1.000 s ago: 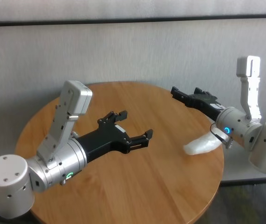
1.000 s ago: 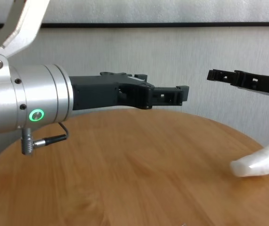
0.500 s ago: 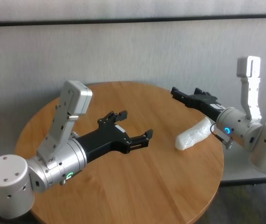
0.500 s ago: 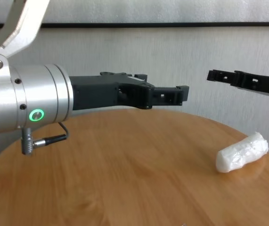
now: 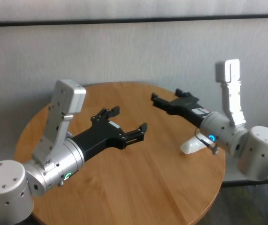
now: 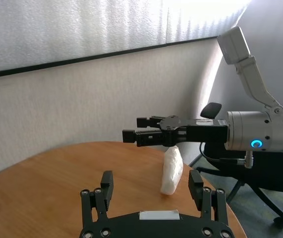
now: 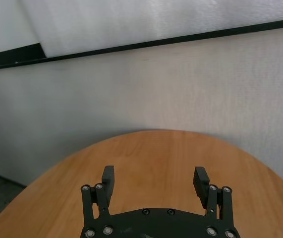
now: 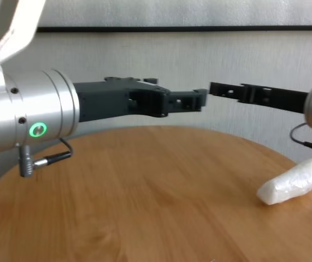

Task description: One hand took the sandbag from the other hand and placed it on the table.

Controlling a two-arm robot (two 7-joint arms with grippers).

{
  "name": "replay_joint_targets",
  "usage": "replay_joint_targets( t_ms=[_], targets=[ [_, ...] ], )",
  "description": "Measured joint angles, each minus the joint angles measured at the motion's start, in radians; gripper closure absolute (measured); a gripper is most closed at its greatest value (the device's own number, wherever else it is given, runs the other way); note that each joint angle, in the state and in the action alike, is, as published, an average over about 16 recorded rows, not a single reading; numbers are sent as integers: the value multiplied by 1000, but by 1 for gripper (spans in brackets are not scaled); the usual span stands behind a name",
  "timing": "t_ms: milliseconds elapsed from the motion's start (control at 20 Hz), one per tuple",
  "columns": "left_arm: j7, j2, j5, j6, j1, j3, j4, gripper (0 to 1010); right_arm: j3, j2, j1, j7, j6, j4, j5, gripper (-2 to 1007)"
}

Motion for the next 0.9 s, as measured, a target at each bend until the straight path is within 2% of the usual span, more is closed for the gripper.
replay_joint_targets(
  t_ms=[450, 900],
  targets=[
    [87, -24, 11, 47, 61, -44, -52, 10, -41, -44, 6, 17, -7, -13, -65, 4],
    [142, -44, 29, 107, 104, -79, -90, 10, -59, -84, 19, 25, -7, 2, -107, 4]
  ],
)
